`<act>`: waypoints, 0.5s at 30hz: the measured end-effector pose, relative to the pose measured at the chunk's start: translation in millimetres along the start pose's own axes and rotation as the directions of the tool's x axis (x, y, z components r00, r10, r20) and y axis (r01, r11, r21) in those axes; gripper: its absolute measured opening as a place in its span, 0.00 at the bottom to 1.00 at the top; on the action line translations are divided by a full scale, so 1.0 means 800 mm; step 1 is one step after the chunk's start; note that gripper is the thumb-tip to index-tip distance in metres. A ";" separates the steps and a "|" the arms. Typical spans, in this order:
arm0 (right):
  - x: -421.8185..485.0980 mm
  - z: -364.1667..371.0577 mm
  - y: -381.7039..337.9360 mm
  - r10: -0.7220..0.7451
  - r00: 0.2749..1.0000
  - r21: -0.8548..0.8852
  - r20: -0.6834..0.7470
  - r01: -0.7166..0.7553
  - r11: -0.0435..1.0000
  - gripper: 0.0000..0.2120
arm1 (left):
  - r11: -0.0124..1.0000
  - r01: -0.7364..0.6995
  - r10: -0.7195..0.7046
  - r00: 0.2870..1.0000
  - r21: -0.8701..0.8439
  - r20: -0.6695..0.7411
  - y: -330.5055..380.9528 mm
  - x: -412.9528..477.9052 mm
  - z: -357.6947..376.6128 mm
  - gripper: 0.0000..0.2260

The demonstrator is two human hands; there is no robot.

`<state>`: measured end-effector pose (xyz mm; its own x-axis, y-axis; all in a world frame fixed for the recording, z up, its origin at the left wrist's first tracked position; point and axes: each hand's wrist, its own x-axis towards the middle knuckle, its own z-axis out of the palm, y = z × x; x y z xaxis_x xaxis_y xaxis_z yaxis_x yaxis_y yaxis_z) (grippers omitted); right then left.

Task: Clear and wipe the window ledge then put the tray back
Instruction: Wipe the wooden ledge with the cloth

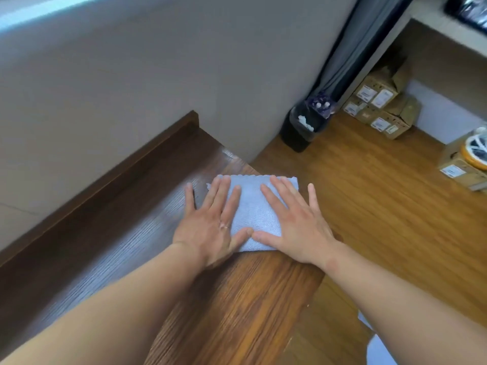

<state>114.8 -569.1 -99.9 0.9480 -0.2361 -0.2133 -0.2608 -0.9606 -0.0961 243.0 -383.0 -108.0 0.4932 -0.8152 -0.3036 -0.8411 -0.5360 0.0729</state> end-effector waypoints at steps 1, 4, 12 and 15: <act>-0.012 0.003 0.010 0.030 1.000 0.005 0.001 -0.030 1.000 0.49 | 0.999 -0.033 0.033 0.999 -0.001 -0.001 0.012 0.005 -0.001 0.39; -0.053 0.011 0.036 0.120 0.993 0.013 0.007 -0.120 0.993 0.49 | 0.992 -0.128 0.128 0.992 0.003 0.001 0.051 0.014 -0.004 0.38; -0.118 0.035 0.021 0.307 0.951 0.097 -0.017 -0.304 0.948 0.47 | 0.960 -0.256 0.251 0.966 0.110 0.053 0.083 0.013 -0.010 0.39; -0.126 0.045 -0.011 0.366 0.930 0.124 -0.041 -0.359 0.925 0.47 | 0.941 -0.287 0.278 0.958 0.181 0.074 0.071 0.002 -0.014 0.40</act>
<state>14.7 -531.5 -112.1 0.7933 -0.5770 -0.1941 -0.6041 -0.7858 -0.1330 198.2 -417.1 -93.2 0.2219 -0.9135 -0.3410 -0.9730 -0.2302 -0.0164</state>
